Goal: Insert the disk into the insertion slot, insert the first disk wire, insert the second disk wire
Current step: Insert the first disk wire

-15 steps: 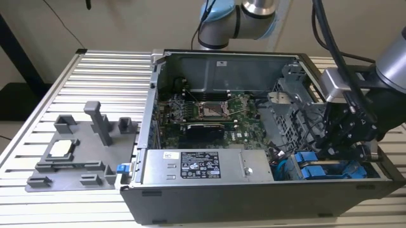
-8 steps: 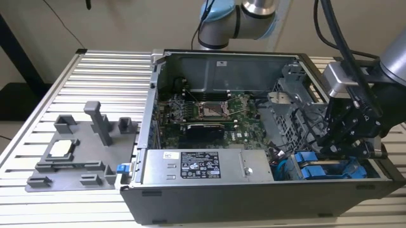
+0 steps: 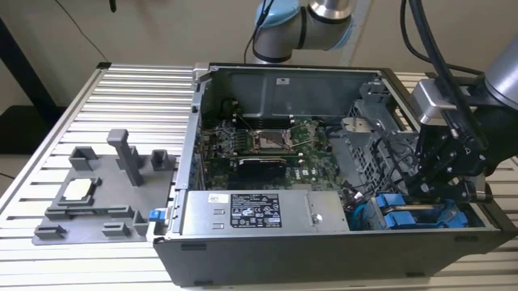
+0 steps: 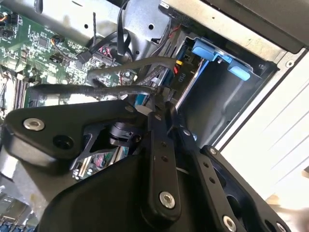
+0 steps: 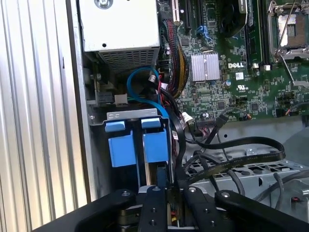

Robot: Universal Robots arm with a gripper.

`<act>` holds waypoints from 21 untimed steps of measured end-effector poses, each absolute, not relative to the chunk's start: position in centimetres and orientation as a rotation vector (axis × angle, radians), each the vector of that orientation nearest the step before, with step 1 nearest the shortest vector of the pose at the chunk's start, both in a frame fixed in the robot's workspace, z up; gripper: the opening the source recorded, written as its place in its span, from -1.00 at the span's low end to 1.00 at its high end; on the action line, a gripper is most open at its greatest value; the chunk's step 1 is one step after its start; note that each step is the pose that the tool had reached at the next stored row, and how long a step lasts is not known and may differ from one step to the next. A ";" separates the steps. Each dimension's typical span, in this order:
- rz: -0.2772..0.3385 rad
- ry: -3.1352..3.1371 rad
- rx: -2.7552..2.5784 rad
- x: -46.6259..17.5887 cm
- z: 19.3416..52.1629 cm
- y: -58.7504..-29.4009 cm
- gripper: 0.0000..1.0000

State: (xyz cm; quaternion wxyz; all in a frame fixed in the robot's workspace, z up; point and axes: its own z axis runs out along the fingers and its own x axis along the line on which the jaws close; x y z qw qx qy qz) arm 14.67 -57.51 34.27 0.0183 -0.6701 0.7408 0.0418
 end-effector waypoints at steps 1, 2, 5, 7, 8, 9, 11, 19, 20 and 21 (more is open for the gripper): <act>0.130 2.301 -2.081 14.7 34.3 -57.5 -0.69; 0.130 2.301 -2.081 14.7 34.3 -57.5 -0.70; 0.130 2.301 -2.081 14.7 34.6 -57.5 -0.70; 0.130 2.301 -2.081 14.7 35.3 -57.5 -0.70; 0.130 2.301 -2.081 14.7 35.7 -57.5 -0.70; 0.129 2.301 -2.081 14.7 36.2 -57.5 -0.70; 0.129 2.300 -2.081 14.6 37.1 -57.5 -0.70; 0.120 2.295 -2.078 14.4 39.4 -57.0 -0.38; 0.120 2.294 -2.078 14.4 39.5 -56.7 -0.25; 0.119 2.294 -2.078 14.3 39.5 -56.3 -0.25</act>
